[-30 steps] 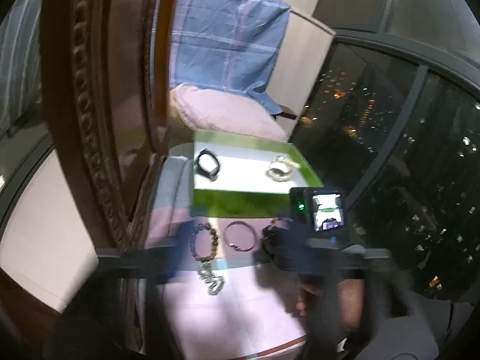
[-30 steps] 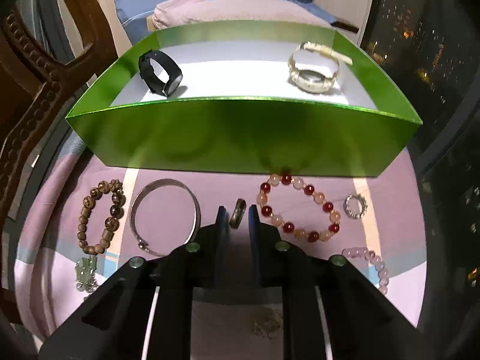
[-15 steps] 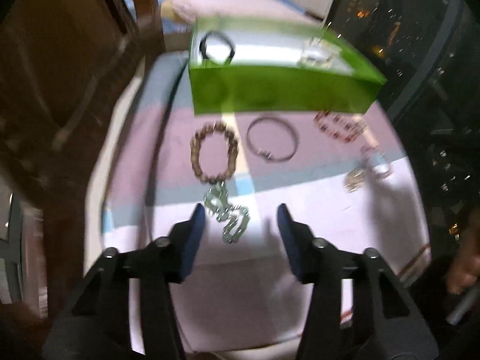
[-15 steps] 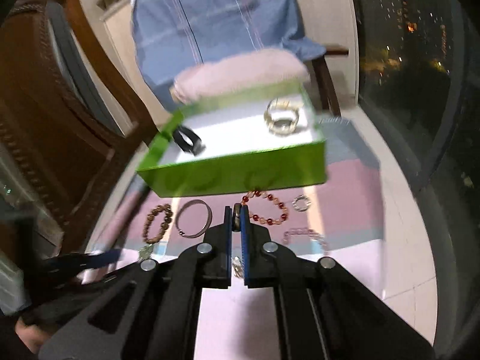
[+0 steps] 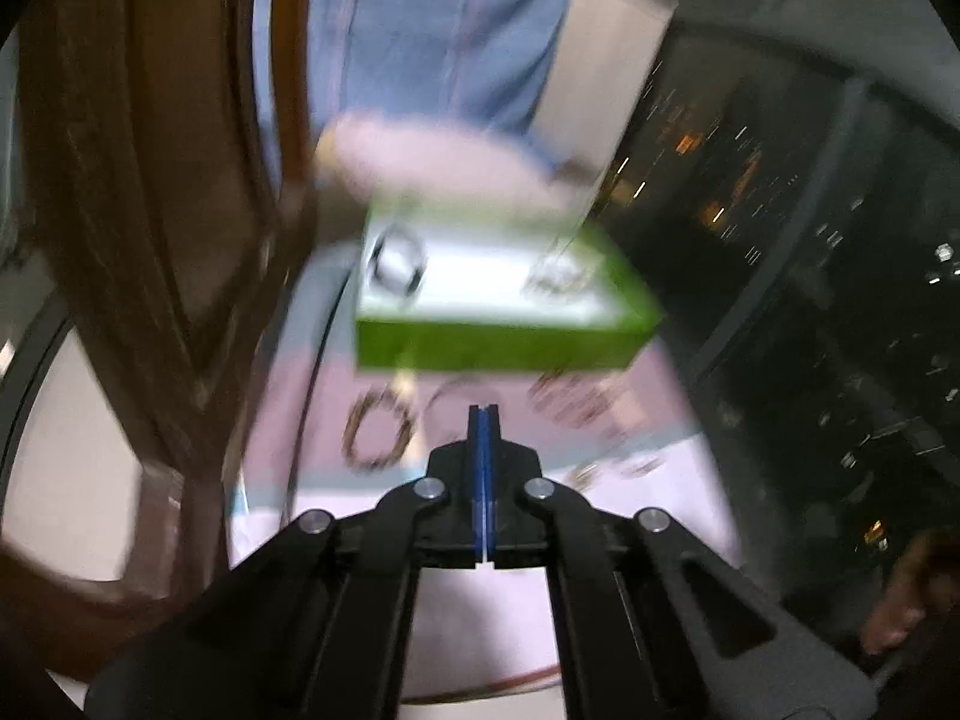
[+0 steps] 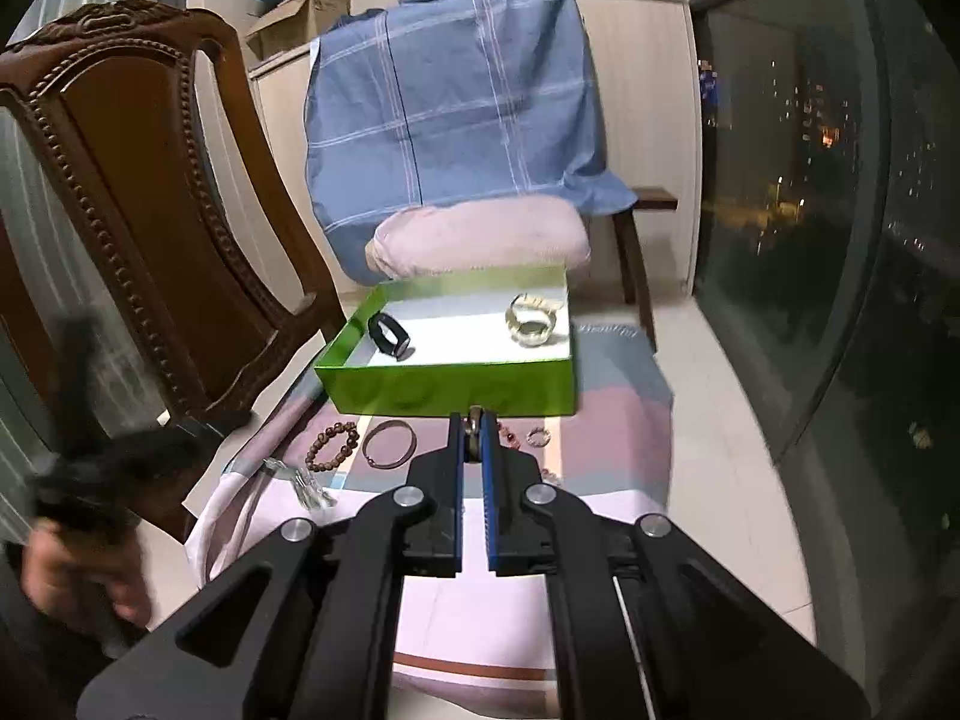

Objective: Organize jewelry

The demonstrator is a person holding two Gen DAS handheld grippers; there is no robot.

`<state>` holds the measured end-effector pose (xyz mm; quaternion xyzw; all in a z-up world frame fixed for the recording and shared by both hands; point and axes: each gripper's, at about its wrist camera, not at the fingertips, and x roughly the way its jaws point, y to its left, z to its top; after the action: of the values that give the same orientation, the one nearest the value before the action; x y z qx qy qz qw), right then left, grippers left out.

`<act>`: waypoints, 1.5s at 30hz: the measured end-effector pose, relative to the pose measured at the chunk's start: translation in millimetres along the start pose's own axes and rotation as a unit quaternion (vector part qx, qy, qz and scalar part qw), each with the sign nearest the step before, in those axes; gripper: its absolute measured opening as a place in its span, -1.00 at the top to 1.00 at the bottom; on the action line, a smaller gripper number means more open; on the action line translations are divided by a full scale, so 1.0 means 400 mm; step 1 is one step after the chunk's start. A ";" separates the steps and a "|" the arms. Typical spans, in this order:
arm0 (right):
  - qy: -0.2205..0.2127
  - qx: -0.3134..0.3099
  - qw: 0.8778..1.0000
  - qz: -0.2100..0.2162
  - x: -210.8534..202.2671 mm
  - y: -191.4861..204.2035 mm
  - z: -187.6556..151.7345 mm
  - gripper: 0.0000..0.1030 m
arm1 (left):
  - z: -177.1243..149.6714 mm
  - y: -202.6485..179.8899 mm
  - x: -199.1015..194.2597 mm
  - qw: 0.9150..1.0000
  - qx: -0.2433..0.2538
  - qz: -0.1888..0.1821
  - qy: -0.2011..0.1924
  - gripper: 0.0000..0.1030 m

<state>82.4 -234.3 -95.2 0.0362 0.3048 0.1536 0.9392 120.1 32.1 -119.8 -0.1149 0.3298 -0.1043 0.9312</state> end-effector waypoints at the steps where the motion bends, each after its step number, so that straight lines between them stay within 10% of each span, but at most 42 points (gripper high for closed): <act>1: -0.006 -0.005 1.000 0.001 -0.017 0.004 0.004 0.89 | 0.007 -0.016 -0.052 1.000 0.005 -0.005 -0.017 1.00; 8: -0.020 0.004 1.000 0.016 -0.077 -0.013 0.000 0.89 | -0.044 -0.081 -0.106 0.998 0.061 0.010 0.027 0.89; 9: -0.020 0.007 1.000 0.016 -0.082 -0.017 -0.005 0.89 | -0.065 -0.087 -0.077 0.997 0.064 0.025 0.040 0.68; 10: -0.020 0.011 1.000 0.016 -0.088 -0.025 -0.011 0.89 | -0.088 -0.087 -0.055 0.997 0.055 0.035 0.051 -0.19; 11: -0.020 0.013 1.000 0.016 -0.091 -0.029 -0.015 0.89 | -0.122 -0.086 -0.026 0.997 0.038 0.027 0.057 -0.60; 24: 0.001 0.036 0.999 0.007 -0.132 -0.094 -0.081 0.89 | -0.327 -0.216 0.209 0.983 0.077 0.008 0.164 0.08; 28: 0.005 0.035 0.999 0.012 -0.134 -0.091 -0.091 0.89 | -0.344 -0.229 0.234 0.985 0.100 0.043 0.137 0.66; 32: 0.006 0.032 0.999 0.018 -0.141 -0.084 -0.098 0.89 | -0.320 -0.188 0.231 0.987 0.063 0.033 0.148 0.83; 45: -0.004 0.020 0.999 0.027 -0.161 -0.030 -0.075 0.89 | -0.131 -0.211 -0.164 0.996 0.075 0.051 0.000 0.85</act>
<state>18.7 -266.6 -85.1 0.0638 0.3034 0.1731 0.9348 26.6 -38.0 -96.9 -0.0282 0.3269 -0.0811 0.9412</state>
